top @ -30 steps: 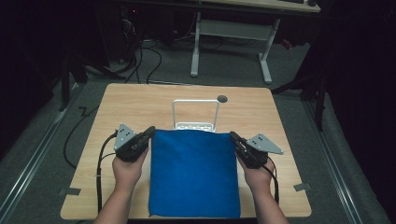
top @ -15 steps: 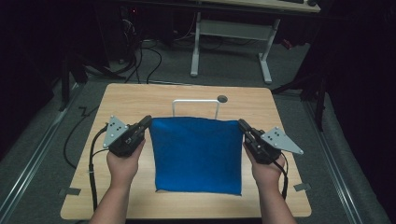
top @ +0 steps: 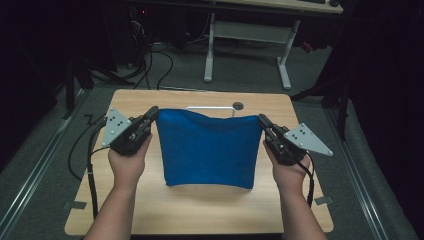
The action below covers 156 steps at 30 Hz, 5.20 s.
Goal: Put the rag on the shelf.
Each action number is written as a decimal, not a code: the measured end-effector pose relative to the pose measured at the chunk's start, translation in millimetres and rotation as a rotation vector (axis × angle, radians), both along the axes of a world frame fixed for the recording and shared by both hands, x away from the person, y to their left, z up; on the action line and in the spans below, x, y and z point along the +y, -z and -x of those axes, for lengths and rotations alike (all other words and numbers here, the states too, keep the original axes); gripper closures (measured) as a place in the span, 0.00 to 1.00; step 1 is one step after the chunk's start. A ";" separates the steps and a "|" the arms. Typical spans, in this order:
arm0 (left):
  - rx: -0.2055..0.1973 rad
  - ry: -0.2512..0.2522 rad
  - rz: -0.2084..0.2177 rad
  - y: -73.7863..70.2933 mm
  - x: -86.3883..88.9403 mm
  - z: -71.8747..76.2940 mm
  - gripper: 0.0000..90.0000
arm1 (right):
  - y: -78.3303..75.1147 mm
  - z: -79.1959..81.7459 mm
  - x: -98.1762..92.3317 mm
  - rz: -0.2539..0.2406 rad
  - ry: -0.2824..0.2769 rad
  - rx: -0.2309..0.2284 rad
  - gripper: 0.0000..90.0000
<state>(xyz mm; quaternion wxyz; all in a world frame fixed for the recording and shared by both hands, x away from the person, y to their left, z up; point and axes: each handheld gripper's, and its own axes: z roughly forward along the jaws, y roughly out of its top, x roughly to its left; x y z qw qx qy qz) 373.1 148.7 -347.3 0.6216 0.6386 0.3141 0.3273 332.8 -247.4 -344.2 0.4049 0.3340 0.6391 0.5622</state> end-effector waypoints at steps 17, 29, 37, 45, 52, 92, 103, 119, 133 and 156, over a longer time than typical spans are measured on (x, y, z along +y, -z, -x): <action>0.015 -0.039 -0.063 -15.9 -4.8 -42.3 0.99 | -11.1 -34.7 -8.1 -0.012 0.037 0.026 0.99; 0.020 -0.091 -0.106 -23.6 -10.1 -78.3 0.99 | -20.9 -67.0 -4.0 -0.013 0.062 0.045 0.99; 0.035 -0.125 -0.139 -32.2 -14.5 -108.4 0.99 | -32.9 -90.1 1.1 0.032 0.079 0.034 0.99; 0.061 -0.139 -0.166 -35.9 -22.5 -134.3 0.99 | -38.7 -125.3 0.9 0.085 0.127 0.062 1.00; 0.119 -0.151 -0.207 -21.9 -25.3 -150.8 0.99 | -25.4 -145.4 -0.4 0.109 0.155 0.117 1.00; 0.492 0.015 -0.272 136.0 -24.3 -143.3 0.99 | 117.6 -155.1 -1.4 0.128 0.072 0.427 0.99; 0.513 0.022 -0.265 149.0 -21.9 -135.7 0.99 | 136.4 -151.0 -7.9 0.113 0.083 0.468 0.99; 0.535 0.004 -0.227 151.7 -13.3 -130.5 0.85 | 133.2 -145.8 -11.3 0.130 0.106 0.456 0.89; 0.545 -0.061 -0.228 158.3 4.8 -120.1 0.75 | 131.8 -139.1 -24.8 0.124 0.152 0.463 0.79; 0.513 -0.109 -0.241 158.1 20.8 -98.9 0.64 | 136.9 -120.6 -48.5 0.112 0.185 0.452 0.71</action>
